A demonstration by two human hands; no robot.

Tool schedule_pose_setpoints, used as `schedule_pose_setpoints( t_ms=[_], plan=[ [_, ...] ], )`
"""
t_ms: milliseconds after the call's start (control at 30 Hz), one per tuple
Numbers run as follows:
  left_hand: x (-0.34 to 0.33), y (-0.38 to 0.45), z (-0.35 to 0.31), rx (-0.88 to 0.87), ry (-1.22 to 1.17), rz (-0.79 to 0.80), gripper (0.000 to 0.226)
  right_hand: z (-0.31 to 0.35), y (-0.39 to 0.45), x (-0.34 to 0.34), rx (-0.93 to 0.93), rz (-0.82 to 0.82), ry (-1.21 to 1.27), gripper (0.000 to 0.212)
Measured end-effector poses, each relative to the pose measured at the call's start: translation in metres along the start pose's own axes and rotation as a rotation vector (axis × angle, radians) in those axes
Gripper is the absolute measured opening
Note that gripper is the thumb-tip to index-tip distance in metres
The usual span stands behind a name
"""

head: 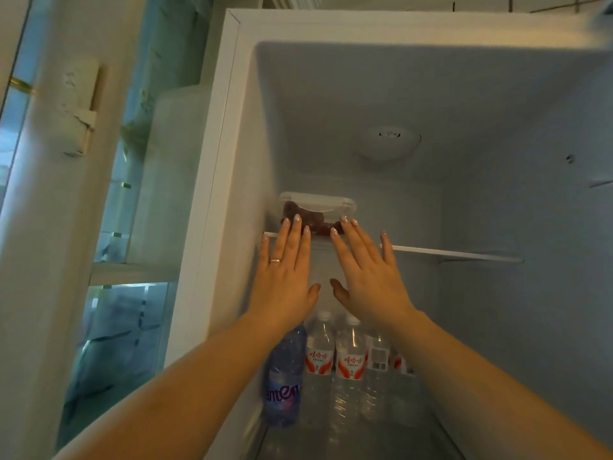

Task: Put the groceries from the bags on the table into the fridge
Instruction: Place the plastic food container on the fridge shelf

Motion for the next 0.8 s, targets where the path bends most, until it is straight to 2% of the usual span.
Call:
schedule_pose_setpoints(
  t_ms=[300,600,800],
  plan=[
    [-0.017,0.012,0.006,0.037,0.018,0.042,0.092,0.001,0.013,-0.021,-0.012,0.114,-0.006,0.079],
    [-0.022,0.012,0.007,0.013,0.065,0.009,0.096,0.003,0.018,-0.023,-0.067,0.053,0.064,0.076],
    [-0.011,0.008,0.006,0.011,0.082,0.075,0.092,0.002,0.017,-0.018,-0.035,0.174,0.089,0.076]
  ],
)
Point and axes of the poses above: each hand's wrist, its own y-axis towards the middle knuckle, its own x-axis out of the back of the hand, z = x × y, the point moved 7 cm from there along y, towards the middle knuckle
